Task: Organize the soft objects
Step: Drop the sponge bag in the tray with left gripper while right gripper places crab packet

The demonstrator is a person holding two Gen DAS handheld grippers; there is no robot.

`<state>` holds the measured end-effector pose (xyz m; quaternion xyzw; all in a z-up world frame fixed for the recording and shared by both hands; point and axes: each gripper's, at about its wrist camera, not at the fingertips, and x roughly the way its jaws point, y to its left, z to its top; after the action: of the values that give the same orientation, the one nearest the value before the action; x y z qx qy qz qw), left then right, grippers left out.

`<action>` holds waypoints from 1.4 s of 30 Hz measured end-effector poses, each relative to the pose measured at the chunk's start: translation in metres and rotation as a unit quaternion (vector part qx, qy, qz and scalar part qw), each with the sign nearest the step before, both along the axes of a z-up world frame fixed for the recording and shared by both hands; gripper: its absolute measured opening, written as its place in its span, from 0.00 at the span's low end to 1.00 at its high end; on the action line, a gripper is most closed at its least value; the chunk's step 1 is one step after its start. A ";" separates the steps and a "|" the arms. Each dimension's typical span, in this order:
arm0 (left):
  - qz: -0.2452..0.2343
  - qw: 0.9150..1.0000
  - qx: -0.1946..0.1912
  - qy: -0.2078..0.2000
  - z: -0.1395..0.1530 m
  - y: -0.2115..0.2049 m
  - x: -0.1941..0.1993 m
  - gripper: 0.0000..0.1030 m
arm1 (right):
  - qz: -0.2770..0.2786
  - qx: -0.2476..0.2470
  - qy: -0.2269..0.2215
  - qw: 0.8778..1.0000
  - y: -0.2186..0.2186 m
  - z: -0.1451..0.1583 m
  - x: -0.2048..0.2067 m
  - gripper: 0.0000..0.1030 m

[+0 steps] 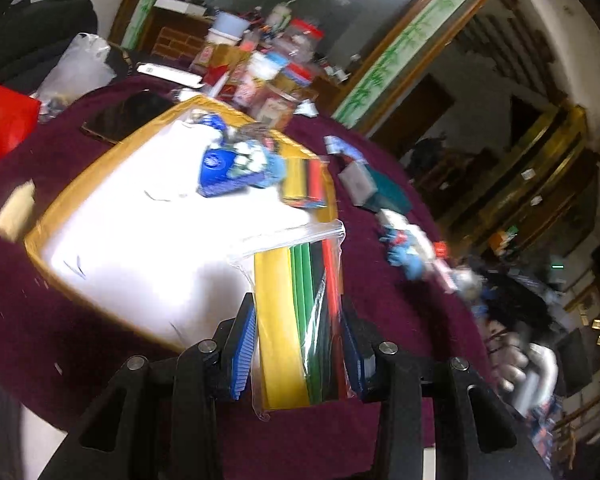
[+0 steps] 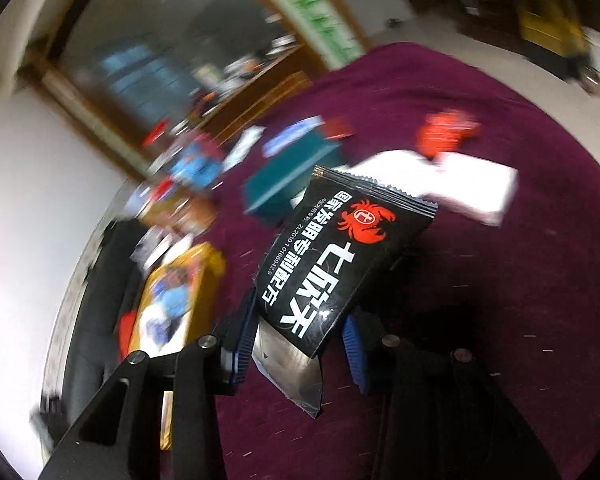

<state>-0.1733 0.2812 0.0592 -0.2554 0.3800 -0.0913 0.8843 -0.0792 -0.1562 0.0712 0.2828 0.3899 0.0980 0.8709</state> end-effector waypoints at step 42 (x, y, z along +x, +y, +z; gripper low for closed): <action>0.140 0.987 -0.045 -0.060 -0.003 0.094 -0.063 0.72 | 0.477 -0.165 0.079 0.860 0.345 -0.022 -0.008 0.42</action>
<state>-0.2366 0.3753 0.0566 -0.3397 0.2825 0.0015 0.8971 -0.0876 0.1890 0.0490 -0.0787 0.5551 0.4127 0.7179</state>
